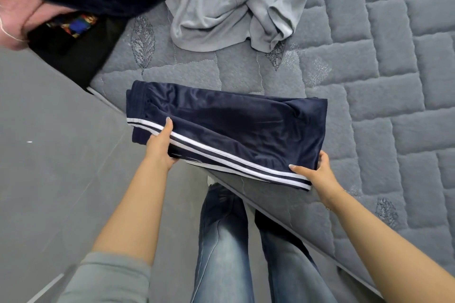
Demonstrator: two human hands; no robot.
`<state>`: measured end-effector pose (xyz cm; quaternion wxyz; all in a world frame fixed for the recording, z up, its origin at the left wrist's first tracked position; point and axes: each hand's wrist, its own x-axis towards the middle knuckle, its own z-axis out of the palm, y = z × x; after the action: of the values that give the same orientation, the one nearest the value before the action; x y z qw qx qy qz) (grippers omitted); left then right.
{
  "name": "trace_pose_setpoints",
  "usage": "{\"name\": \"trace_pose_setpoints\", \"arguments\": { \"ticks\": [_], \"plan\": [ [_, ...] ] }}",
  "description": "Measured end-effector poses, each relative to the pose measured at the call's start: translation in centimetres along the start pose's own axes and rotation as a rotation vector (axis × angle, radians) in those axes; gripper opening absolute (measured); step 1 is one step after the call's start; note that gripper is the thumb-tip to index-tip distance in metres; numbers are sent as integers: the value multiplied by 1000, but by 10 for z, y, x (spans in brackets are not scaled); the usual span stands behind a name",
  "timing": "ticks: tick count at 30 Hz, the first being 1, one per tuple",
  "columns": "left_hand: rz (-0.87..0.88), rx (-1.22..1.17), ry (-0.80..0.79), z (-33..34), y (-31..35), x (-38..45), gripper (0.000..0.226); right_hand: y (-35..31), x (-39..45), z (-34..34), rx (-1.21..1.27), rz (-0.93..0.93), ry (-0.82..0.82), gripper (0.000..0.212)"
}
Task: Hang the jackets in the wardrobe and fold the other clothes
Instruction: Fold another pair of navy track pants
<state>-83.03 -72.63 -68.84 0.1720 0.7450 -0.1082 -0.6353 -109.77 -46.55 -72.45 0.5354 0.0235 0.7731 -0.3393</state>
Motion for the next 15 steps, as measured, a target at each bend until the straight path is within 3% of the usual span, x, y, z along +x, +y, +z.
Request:
{"name": "trace_pose_setpoints", "arguments": {
  "ticks": [3, 5, 7, 11, 12, 13, 15],
  "plan": [
    [5, -180, 138, -3, -11, 10, 19, 4, -6, 0, -7, 2, -65, 92],
    [10, -363, 136, -17, -22, 14, 8, 4, -9, 1, -25, -11, -87, 96],
    [12, -432, 97, -32, -34, 16, 15, 4, -12, 4, -87, -38, -83, 96],
    [80, -349, 17, -42, -40, 20, 47, -2, -12, 8, -73, -30, -23, 81],
    [142, -250, 85, -42, -40, 21, 58, -5, -11, 8, 14, -1, -16, 74],
    [263, -2, 234, -42, -38, 19, 68, -10, -12, 8, 136, 53, -20, 63],
    [736, 691, 576, -47, -33, 13, 71, -27, -18, 11, 399, 166, -58, 25]
  ]
}}
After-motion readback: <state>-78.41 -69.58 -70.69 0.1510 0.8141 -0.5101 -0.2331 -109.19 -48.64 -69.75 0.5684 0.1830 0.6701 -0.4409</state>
